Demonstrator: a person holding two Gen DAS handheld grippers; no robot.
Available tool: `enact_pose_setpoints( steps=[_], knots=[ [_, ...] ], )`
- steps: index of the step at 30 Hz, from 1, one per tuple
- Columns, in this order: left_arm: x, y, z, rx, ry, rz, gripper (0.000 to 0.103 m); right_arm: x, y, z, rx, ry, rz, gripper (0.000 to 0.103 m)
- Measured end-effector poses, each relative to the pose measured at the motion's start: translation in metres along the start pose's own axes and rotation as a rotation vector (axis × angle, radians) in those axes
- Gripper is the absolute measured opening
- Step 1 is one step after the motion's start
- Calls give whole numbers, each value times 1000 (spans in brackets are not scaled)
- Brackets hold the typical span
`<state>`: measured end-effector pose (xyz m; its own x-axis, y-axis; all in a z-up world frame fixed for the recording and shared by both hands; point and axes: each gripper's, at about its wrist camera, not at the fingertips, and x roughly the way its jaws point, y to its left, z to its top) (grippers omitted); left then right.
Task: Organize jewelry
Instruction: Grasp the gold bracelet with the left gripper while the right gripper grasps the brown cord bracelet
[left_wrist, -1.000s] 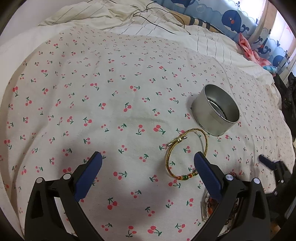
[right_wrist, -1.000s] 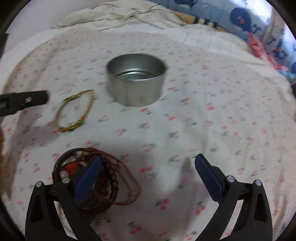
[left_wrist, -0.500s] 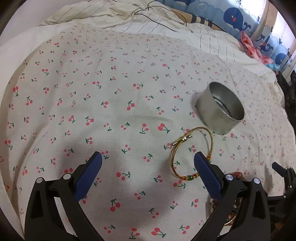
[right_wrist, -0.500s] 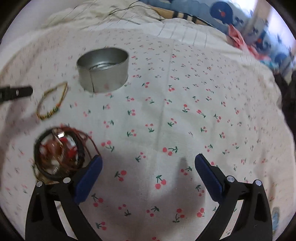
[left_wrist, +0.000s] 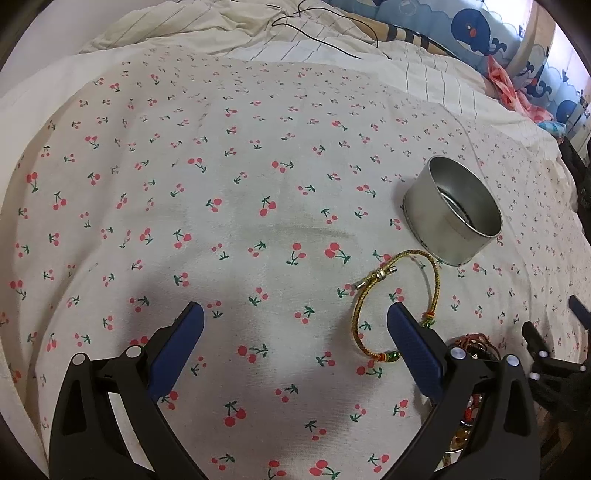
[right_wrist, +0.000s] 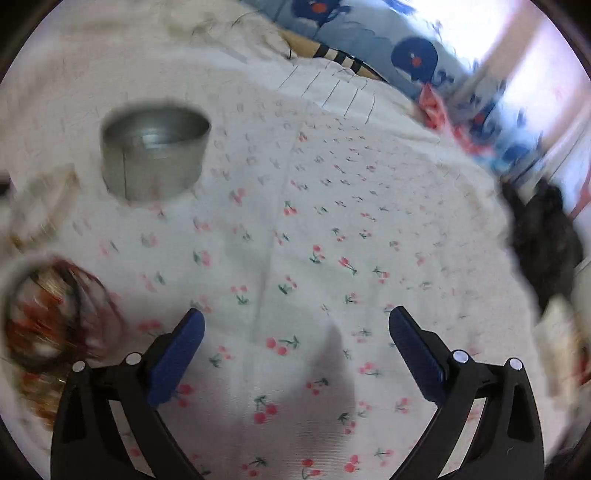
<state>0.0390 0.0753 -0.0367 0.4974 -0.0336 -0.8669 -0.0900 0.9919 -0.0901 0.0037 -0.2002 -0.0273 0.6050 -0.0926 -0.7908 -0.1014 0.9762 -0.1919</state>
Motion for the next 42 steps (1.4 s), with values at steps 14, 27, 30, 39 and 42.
enact_pose_setpoints(
  steps=[14,27,30,39,42],
  knots=[
    [-6,-5,-3,24,-6,-20,96,25,37,13,-111,63,125,96],
    [-7,-3,-2,16,-3,-18,96,28,24,7,-158,23,-264,96],
    [-6,-2,-1,8,-1,-18,96,28,-3,8,-85,63,-315,96],
    [9,-3,3,23,12,10,96,0,-28,8,86,50,96,96],
    [12,-8,4,46,-5,10,96,2,-3,14,7,40,128,96]
  ],
)
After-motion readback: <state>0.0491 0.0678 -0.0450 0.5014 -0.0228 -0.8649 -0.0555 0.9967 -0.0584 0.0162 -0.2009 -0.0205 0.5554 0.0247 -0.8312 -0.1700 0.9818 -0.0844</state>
